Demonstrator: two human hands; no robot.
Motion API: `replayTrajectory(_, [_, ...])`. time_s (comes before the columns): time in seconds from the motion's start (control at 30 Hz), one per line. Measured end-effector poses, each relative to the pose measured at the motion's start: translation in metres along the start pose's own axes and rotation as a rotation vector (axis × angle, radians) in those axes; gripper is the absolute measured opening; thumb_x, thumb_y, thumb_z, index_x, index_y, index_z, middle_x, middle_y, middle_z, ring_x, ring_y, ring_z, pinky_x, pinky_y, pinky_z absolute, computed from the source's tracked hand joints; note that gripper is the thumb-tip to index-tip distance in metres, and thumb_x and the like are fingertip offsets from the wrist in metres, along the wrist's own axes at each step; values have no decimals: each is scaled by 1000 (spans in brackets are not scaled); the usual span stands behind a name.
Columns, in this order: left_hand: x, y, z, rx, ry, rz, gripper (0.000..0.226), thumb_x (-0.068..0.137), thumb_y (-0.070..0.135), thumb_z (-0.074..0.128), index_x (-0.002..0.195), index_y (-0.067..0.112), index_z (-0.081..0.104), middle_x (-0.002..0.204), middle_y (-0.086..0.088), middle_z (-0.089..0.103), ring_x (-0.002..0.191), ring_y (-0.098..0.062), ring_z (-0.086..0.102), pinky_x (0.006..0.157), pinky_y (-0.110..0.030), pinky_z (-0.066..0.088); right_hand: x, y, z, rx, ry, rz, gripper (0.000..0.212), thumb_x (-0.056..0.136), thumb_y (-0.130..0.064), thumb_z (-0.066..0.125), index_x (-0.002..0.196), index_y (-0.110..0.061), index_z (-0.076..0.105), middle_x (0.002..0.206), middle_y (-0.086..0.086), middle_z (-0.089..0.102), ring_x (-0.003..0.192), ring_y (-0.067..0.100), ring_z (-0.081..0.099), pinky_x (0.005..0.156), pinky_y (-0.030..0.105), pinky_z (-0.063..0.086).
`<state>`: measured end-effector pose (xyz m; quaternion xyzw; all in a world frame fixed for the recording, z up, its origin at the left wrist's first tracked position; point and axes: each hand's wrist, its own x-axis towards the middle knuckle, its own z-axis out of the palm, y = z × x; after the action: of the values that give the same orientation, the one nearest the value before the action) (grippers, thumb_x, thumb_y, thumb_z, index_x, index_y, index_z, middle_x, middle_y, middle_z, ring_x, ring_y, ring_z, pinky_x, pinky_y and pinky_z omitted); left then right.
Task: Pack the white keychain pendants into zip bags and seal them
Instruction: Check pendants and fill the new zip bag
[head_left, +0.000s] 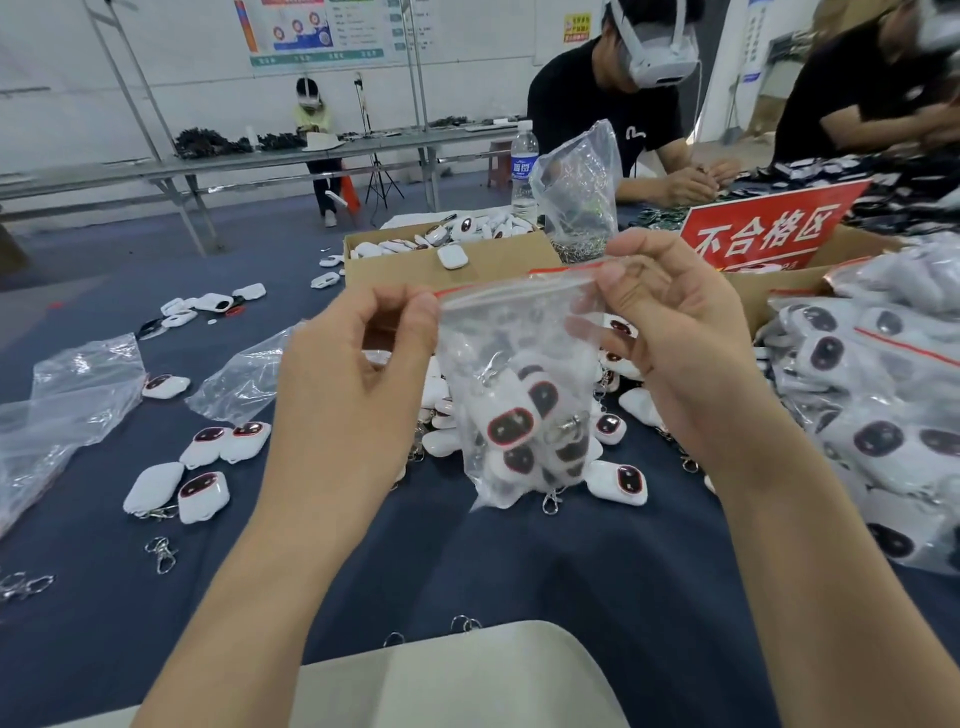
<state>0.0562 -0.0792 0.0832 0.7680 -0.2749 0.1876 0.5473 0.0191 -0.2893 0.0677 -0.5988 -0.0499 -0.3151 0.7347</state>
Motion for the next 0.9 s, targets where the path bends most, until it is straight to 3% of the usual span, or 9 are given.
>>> replayTrajectory(0.13, [4, 7, -12, -92, -205, -82, 20, 98, 29, 63, 79, 28, 70, 72, 9, 73, 62, -2, 63, 63, -12, 48, -1, -8, 0, -28, -13, 19, 13, 97, -6, 60, 100, -18, 65, 83, 1, 68, 77, 15, 68, 71, 32, 61])
replayTrajectory(0.23, [3, 14, -25, -302, -512, -175, 13, 91, 19, 70, 78, 19, 72, 76, -5, 73, 69, -15, 68, 65, -24, 55, -2, -22, -5, -74, -111, 25, 11, 91, -13, 64, 101, -17, 64, 81, 1, 63, 73, 13, 65, 67, 32, 61])
replayTrajectory(0.33, [-2, 13, -29, -498, -741, -266, 9, 85, 13, 65, 86, 19, 72, 77, -11, 72, 74, -20, 70, 68, -24, 57, -2, -35, -9, -207, -209, 14, 9, 90, -16, 66, 97, -21, 68, 78, -3, 66, 69, 12, 66, 63, 30, 61])
replayTrajectory(0.4, [-4, 7, -28, -484, -849, -298, 7, 88, 10, 64, 93, 14, 66, 80, -12, 72, 77, -22, 71, 70, -27, 58, 0, -29, -6, -372, -242, 49, 15, 94, -10, 66, 95, -24, 70, 75, -5, 69, 66, 12, 67, 60, 26, 59])
replayTrajectory(0.5, [-5, -15, -25, -273, -988, -410, 11, 95, 9, 65, 104, 10, 59, 87, -9, 75, 84, -19, 72, 74, -28, 58, -4, 3, 5, -610, -339, 234, 20, 97, -9, 63, 93, -27, 69, 71, -11, 69, 63, 9, 67, 58, 26, 59])
replayTrajectory(0.6, [-7, -43, -19, 12, -947, -524, 7, 99, 17, 60, 106, 16, 62, 87, -2, 77, 83, -10, 72, 72, -25, 59, -12, 38, 15, -760, -413, 396, 22, 101, -11, 56, 93, -28, 68, 72, -12, 65, 67, 9, 66, 65, 35, 60])
replayTrajectory(0.73, [-6, -86, -14, 418, -727, -506, 11, 104, 25, 50, 98, 24, 59, 88, 4, 72, 76, -11, 67, 68, -26, 56, -16, 54, 20, -860, -403, 400, 19, 103, -24, 53, 94, -35, 66, 90, -6, 68, 80, 17, 69, 69, 41, 59])
replayTrajectory(0.83, [-5, -101, -12, 420, -661, -553, 16, 104, 28, 49, 94, 25, 60, 84, 3, 70, 68, -12, 63, 55, -23, 53, -16, 53, 18, -871, -388, 379, 18, 104, -29, 50, 99, -36, 66, 94, -11, 69, 83, 20, 67, 75, 41, 59])
replayTrajectory(0.9, [-4, -106, -12, 525, -597, -513, 18, 103, 32, 49, 89, 30, 59, 83, 6, 68, 69, -11, 61, 55, -24, 45, -15, 53, 15, -923, -359, 337, 17, 104, -28, 50, 103, -34, 66, 97, -12, 67, 85, 13, 63, 76, 32, 55])
